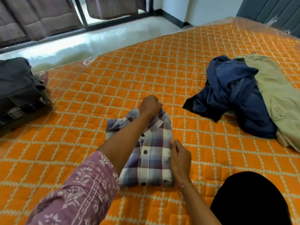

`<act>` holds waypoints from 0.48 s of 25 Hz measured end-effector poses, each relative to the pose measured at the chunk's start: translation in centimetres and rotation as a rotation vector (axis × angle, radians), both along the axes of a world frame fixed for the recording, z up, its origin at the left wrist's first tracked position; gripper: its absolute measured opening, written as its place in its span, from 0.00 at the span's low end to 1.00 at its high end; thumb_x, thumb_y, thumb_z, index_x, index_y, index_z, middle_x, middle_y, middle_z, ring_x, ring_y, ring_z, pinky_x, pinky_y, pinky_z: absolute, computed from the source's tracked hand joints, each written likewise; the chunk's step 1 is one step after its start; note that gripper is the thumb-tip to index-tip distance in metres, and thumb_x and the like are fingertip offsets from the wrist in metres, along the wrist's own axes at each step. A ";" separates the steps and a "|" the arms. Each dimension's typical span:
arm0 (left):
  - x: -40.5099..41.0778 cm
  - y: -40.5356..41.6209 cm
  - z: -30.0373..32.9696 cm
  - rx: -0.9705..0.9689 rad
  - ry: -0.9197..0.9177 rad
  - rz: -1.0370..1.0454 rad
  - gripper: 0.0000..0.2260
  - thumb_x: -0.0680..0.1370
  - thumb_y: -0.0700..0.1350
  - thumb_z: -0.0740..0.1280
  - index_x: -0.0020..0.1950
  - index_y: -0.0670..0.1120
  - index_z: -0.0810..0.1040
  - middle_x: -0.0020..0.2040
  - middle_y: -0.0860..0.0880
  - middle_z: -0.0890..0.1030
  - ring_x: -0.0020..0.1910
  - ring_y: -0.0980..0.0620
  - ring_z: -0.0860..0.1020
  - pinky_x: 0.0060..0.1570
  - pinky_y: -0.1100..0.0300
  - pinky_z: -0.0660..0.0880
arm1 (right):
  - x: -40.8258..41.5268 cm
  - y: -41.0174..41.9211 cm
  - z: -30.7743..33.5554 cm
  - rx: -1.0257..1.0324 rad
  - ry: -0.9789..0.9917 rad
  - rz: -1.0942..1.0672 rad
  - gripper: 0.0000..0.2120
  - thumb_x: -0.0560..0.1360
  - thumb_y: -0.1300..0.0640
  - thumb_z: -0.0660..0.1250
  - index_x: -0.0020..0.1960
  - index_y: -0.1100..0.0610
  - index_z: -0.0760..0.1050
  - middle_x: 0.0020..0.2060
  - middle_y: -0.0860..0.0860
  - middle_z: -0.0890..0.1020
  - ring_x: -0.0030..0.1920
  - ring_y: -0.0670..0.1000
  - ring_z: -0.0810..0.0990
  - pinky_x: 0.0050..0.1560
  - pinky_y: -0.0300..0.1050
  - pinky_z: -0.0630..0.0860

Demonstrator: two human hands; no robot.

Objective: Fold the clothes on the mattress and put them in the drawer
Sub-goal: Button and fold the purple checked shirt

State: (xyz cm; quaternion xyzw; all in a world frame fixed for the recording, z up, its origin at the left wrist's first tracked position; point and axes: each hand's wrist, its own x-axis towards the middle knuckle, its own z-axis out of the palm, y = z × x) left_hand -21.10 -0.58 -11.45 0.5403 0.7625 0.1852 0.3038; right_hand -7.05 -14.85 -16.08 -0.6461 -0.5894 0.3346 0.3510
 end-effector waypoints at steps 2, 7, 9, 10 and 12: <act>-0.1 -0.6 -1.5 0.066 0.001 0.093 0.14 0.78 0.46 0.66 0.35 0.40 0.76 0.37 0.37 0.78 0.40 0.38 0.78 0.36 0.51 0.71 | 1.1 0.2 0.1 -0.009 0.020 0.009 0.20 0.81 0.53 0.59 0.30 0.47 0.64 0.24 0.46 0.70 0.27 0.46 0.67 0.28 0.47 0.63; 0.2 -1.6 -1.4 0.265 0.288 0.019 0.13 0.82 0.51 0.59 0.49 0.42 0.75 0.43 0.45 0.77 0.42 0.43 0.74 0.41 0.52 0.69 | 0.9 -0.8 1.1 -0.025 -0.344 -0.067 0.13 0.81 0.47 0.56 0.54 0.52 0.76 0.49 0.51 0.81 0.50 0.52 0.77 0.44 0.41 0.72; -1.4 -2.4 0.0 0.359 0.305 -0.071 0.13 0.83 0.48 0.56 0.59 0.43 0.76 0.53 0.44 0.78 0.51 0.42 0.75 0.50 0.50 0.68 | -1.6 -1.8 1.7 0.109 -0.458 0.075 0.29 0.79 0.37 0.48 0.72 0.53 0.66 0.71 0.53 0.68 0.71 0.55 0.65 0.67 0.53 0.63; -2.6 -3.3 0.2 0.395 0.253 -0.074 0.13 0.83 0.47 0.57 0.60 0.44 0.77 0.55 0.44 0.78 0.52 0.42 0.76 0.53 0.50 0.69 | -3.1 -2.1 1.7 0.147 -0.496 0.204 0.34 0.77 0.32 0.41 0.76 0.50 0.59 0.76 0.53 0.58 0.76 0.55 0.54 0.72 0.57 0.52; -6.0 -6.0 -0.7 0.419 0.124 0.009 0.14 0.80 0.50 0.61 0.58 0.44 0.78 0.56 0.44 0.79 0.54 0.43 0.77 0.54 0.49 0.72 | -5.7 -1.8 1.3 0.133 -0.567 0.408 0.41 0.71 0.27 0.31 0.77 0.46 0.49 0.77 0.52 0.43 0.77 0.54 0.39 0.71 0.61 0.36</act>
